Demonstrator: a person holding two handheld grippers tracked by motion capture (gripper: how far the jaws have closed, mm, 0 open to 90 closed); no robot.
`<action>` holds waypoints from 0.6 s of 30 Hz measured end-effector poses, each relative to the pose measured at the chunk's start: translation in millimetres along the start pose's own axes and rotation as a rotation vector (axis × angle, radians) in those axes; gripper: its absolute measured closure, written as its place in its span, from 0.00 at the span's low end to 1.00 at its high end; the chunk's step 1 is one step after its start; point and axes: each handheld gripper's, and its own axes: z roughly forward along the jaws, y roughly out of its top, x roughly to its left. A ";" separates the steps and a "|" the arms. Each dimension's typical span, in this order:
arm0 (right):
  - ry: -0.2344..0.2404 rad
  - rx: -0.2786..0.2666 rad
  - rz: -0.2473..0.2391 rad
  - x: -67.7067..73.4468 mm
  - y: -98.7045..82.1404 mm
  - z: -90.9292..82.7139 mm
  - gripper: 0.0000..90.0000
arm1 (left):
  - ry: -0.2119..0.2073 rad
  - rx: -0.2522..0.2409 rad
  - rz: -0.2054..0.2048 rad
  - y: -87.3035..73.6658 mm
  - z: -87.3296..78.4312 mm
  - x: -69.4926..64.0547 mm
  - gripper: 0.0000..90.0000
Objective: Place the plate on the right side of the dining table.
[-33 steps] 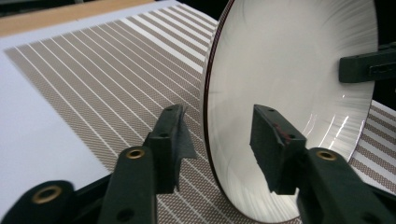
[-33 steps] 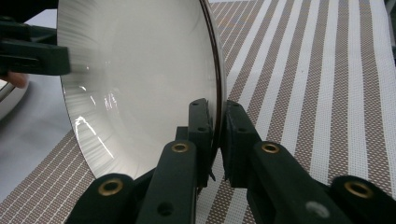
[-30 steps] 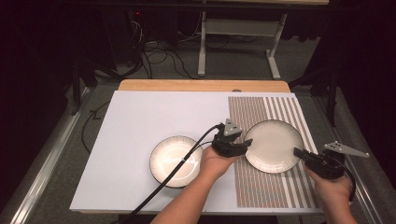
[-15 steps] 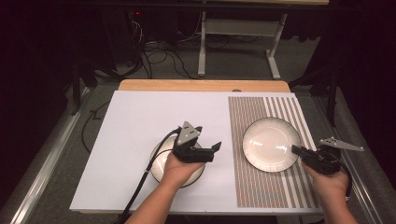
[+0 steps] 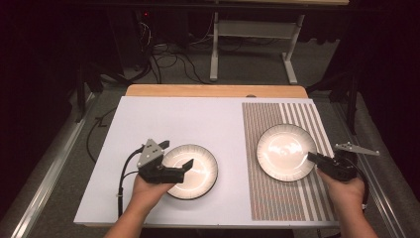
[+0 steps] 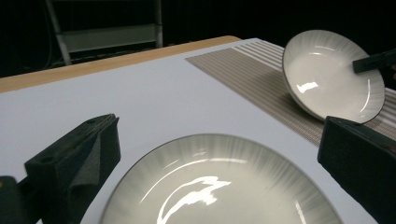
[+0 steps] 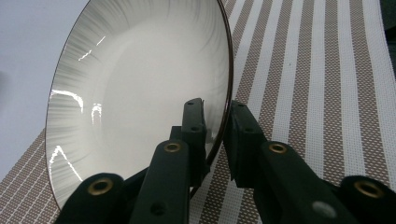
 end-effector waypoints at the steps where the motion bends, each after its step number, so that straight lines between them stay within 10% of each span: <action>1: -0.002 0.003 0.007 -0.6 -0.1 0.8 0.90 | 0.011 -0.004 -0.008 -3.0 -6.8 5.4 0.00; 18: -0.029 0.011 0.092 -6.1 -8.8 4.9 0.88 | 0.064 -0.030 -0.042 -24.8 -40.8 29.6 0.00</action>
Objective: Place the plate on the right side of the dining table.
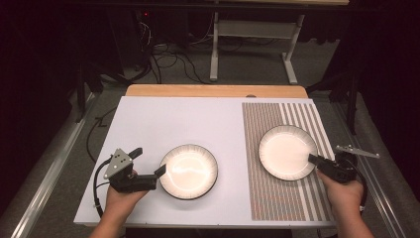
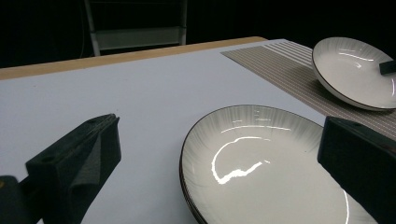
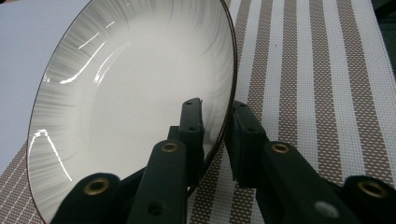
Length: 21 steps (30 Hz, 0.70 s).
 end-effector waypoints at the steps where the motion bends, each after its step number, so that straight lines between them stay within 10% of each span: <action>1: 0.000 0.000 0.000 0.0 0.0 0.0 0.88 | 0.002 0.001 0.003 0.2 0.0 -0.2 0.00; 21: -0.110 0.003 -0.011 -2.3 -1.7 8.9 0.86 | 0.025 0.019 0.023 -0.6 1.7 2.2 0.01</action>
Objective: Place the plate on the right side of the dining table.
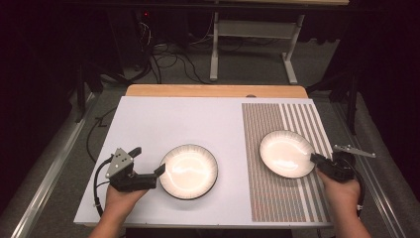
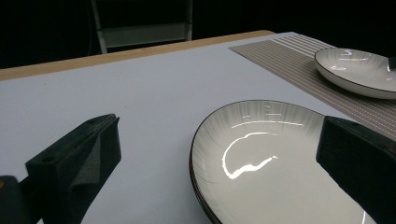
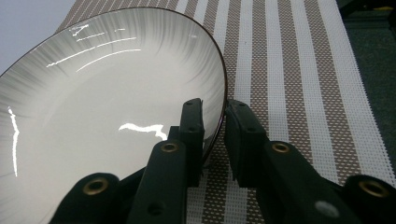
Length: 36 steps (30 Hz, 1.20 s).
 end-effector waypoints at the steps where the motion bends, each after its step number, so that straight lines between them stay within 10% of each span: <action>1: -0.001 -0.022 -0.017 0.1 0.8 -2.6 0.78 | -0.001 0.000 0.001 0.1 -0.4 -0.2 0.01; 12: 0.097 -0.211 -0.176 29.8 6.6 -31.9 0.32 | -0.014 -0.006 0.012 0.8 -2.9 -4.7 0.01; 24: 0.318 -0.289 -0.357 114.2 -0.5 -50.7 0.08 | -0.003 -0.015 0.030 2.3 -6.1 -8.5 0.00; 36: 0.354 -0.282 -0.404 133.2 -10.5 -47.9 0.00 | 0.003 -0.024 0.052 2.6 -10.8 -10.3 0.00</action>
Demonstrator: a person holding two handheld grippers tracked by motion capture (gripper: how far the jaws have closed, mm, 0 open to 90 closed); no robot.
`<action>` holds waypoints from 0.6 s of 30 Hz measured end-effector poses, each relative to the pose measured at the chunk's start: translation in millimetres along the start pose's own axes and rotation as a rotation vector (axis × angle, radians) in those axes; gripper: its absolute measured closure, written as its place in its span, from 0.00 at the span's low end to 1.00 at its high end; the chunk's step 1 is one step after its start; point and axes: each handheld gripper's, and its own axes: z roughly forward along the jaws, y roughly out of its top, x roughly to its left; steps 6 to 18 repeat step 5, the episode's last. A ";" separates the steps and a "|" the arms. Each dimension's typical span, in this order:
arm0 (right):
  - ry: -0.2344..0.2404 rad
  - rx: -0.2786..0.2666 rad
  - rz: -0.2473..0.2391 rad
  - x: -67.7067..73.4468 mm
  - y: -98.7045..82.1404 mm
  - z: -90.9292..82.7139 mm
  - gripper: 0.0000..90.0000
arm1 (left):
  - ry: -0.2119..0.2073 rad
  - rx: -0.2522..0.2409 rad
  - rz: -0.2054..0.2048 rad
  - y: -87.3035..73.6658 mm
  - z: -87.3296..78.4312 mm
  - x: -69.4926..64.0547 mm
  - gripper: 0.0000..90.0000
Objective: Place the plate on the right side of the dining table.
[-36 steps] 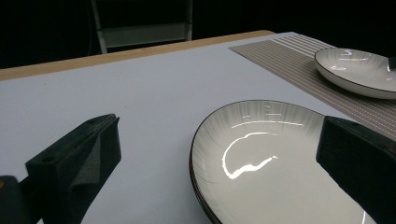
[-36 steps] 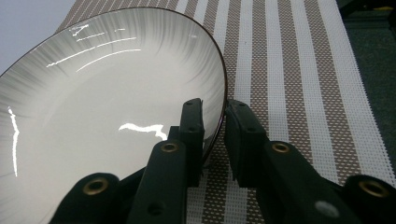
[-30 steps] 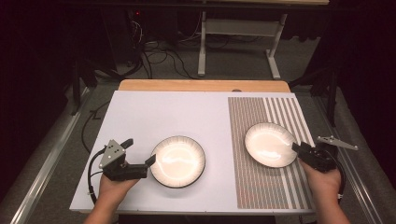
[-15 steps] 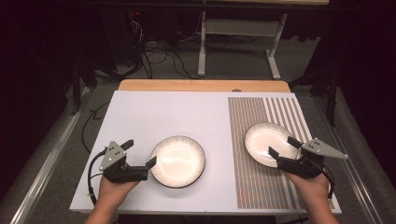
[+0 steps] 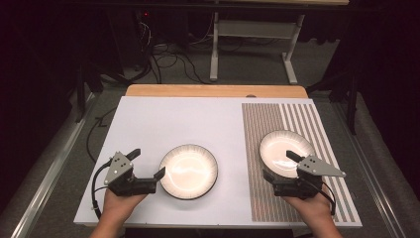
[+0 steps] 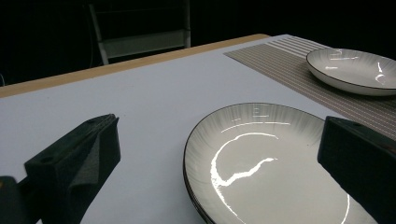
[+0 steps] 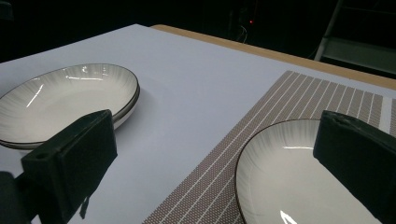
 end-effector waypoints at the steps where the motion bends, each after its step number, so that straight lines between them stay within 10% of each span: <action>1: -0.002 -0.001 -0.007 -0.5 0.4 -0.5 0.00 | 0.002 0.000 0.000 0.3 -0.3 0.0 0.00; 18: 0.001 0.001 -0.010 -0.4 0.4 -1.0 0.00 | 0.003 -0.006 -0.003 1.1 -1.8 0.3 0.00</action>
